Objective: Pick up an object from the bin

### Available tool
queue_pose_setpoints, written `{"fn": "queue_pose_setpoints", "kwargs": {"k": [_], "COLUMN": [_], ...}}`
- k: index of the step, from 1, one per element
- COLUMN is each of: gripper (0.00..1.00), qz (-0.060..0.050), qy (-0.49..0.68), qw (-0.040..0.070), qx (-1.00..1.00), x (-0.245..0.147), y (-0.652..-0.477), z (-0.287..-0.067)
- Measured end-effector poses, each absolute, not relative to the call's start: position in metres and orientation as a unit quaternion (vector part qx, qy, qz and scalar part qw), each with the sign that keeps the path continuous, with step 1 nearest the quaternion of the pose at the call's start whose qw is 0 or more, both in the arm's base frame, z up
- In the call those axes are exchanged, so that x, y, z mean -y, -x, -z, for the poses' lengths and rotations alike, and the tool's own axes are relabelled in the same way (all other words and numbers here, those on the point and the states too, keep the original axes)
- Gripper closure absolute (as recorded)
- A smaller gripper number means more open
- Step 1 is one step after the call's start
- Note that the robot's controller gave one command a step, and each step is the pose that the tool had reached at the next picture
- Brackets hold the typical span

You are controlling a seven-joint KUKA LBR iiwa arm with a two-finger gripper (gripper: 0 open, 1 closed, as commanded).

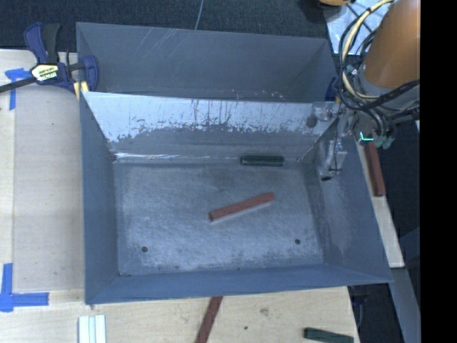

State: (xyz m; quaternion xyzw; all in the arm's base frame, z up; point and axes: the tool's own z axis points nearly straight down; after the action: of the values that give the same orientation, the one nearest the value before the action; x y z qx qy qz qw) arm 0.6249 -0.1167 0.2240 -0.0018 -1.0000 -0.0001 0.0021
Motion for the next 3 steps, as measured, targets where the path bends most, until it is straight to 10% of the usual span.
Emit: {"fn": "queue_pose_setpoints", "kwargs": {"k": [1, 3], "gripper": [0.0, 0.0], "qz": [-0.001, 0.0], "qy": [0.001, -0.004], "qw": [-0.002, -0.003], "qx": [1.0, 1.0], "x": [0.116, 0.06], "y": [-0.626, -0.591], "z": [-0.229, -0.098]}}
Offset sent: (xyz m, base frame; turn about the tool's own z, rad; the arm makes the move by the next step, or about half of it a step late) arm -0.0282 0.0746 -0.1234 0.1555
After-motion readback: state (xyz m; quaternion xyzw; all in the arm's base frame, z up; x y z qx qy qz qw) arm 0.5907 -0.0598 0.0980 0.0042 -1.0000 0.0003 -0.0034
